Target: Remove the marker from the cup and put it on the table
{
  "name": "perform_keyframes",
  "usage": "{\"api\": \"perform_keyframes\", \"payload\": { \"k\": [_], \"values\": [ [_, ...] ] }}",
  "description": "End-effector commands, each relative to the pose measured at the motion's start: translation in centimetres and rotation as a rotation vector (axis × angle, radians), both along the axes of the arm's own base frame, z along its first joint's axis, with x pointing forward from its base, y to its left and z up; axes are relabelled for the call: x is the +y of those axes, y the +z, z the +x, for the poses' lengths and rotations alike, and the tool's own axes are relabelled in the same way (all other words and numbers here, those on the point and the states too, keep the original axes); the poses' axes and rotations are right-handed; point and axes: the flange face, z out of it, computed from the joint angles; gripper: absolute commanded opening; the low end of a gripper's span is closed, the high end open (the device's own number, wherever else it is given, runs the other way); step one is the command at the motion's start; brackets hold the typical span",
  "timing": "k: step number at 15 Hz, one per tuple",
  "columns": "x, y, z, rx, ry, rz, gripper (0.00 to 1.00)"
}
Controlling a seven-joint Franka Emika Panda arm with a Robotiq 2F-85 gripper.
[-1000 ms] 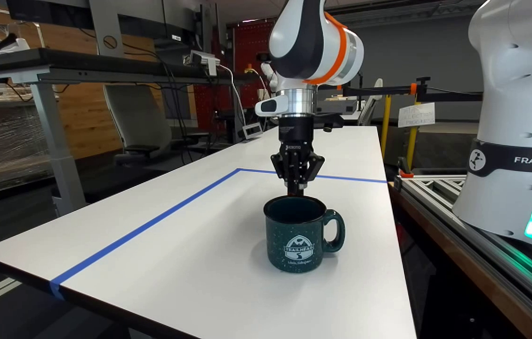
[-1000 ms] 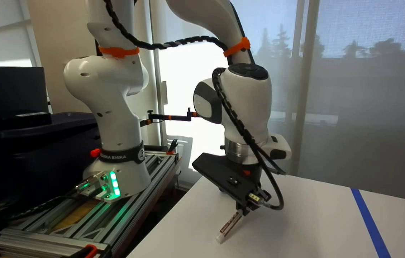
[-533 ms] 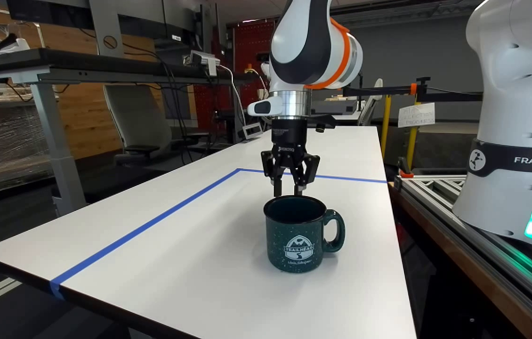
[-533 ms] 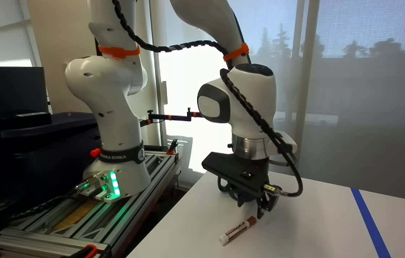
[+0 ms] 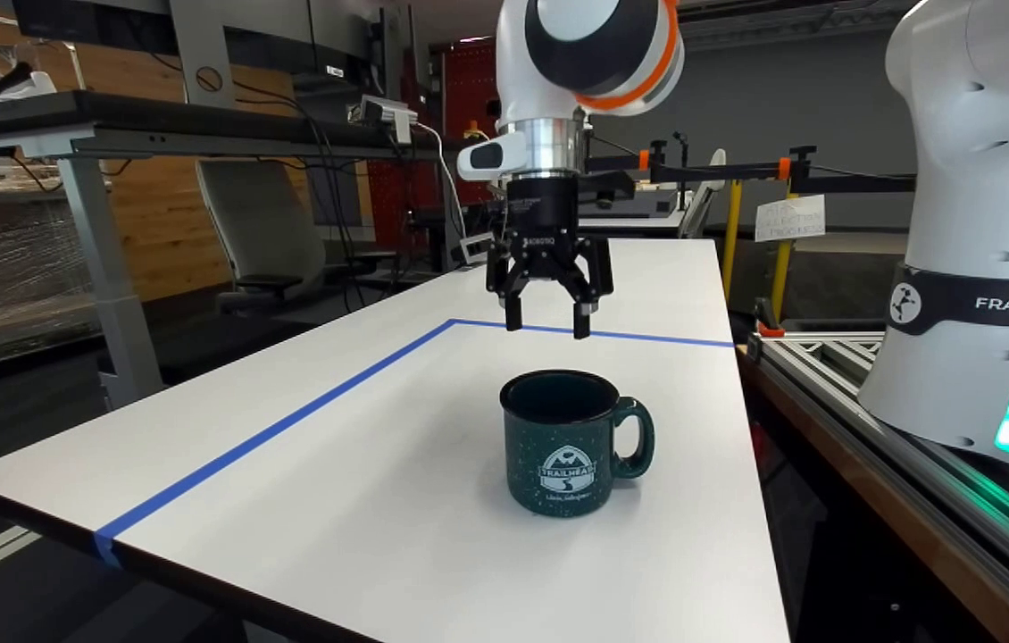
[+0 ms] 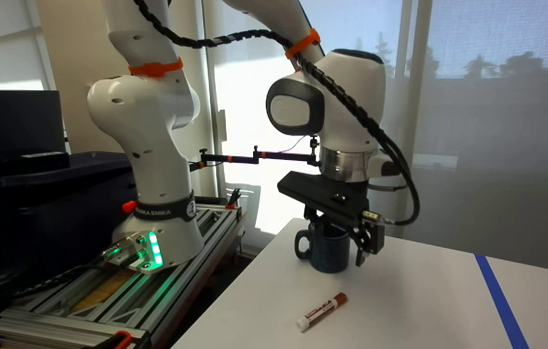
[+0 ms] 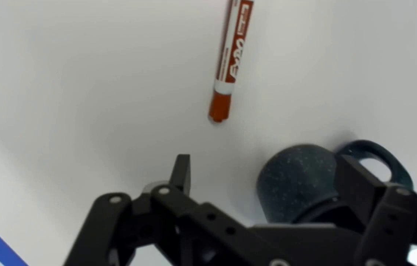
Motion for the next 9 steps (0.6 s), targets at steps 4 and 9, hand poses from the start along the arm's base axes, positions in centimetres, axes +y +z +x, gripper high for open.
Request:
{"api": "perform_keyframes", "payload": {
  "k": [4,9],
  "values": [
    [3.2,7.8,-0.5,0.025,-0.279,0.064,1.0],
    [3.8,8.4,-0.3,0.025,-0.345,0.062,1.0]
  ]
}}
